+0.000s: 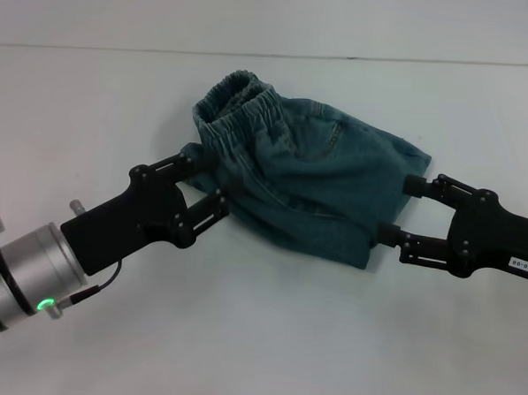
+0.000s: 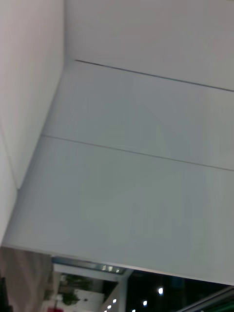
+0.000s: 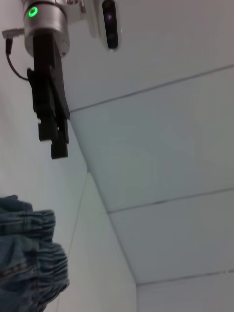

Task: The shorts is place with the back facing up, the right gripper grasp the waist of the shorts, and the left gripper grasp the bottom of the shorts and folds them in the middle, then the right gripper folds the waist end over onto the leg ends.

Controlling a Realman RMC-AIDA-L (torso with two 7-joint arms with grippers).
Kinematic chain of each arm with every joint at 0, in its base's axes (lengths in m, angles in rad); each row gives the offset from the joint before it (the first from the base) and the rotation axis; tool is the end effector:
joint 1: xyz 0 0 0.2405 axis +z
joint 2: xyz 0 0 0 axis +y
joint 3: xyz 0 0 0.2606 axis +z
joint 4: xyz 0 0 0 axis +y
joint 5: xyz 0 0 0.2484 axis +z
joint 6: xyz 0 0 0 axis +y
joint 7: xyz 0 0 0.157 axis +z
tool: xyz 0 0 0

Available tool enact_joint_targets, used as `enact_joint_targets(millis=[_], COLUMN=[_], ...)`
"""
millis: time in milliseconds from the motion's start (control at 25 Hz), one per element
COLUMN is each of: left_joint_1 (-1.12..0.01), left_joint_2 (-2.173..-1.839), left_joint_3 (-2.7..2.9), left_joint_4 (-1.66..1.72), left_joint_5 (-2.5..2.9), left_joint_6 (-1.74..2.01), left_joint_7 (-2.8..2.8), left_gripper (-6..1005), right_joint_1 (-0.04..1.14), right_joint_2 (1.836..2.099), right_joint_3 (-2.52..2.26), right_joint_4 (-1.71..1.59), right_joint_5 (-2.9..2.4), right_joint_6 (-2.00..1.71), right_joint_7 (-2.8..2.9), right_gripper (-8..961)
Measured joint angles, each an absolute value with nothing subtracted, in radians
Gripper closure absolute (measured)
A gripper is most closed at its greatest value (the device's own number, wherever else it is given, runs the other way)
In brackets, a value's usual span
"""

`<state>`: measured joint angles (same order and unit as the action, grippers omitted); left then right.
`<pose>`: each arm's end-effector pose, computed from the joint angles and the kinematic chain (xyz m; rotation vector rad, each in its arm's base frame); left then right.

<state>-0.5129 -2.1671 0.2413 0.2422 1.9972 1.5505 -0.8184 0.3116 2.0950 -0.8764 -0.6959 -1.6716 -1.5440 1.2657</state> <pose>-0.2894 0.3215 -0.0822 -2.3621 -0.5239 -1.0907 0.3054 0.3243 -0.0129 -2.5635 0.6008 0.8874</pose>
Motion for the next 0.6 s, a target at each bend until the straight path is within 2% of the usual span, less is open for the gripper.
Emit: enact_joint_targets(millis=[240,440,600], left_joint_1=[-0.516,-0.528,-0.529], left_joint_2=[-2.168,-2.169,-2.169], left_joint_3=[0.286,0.314,0.314], left_joint_4=[0.278,0.281,0.290], left_joint_5=[1.997,1.997,1.996], left_joint_6=[1.527,1.486,1.482], left_joint_7=[-0.871,-0.900,-0.912], left_gripper=[436,208,124], right_joint_1=[0.310,0.313,0.309], right_joint_2=[2.095,2.096,2.093], right_joint_3=[-0.876,-0.878,-0.878], right_joint_4=[-0.697,-0.693,-0.696], right_joint_5=[-1.674,-1.675,-1.675], right_joint_6=[-1.492,-1.456,-1.430], right_joint_7=[1.315,1.329,1.353], right_gripper=[-4,-1,-2])
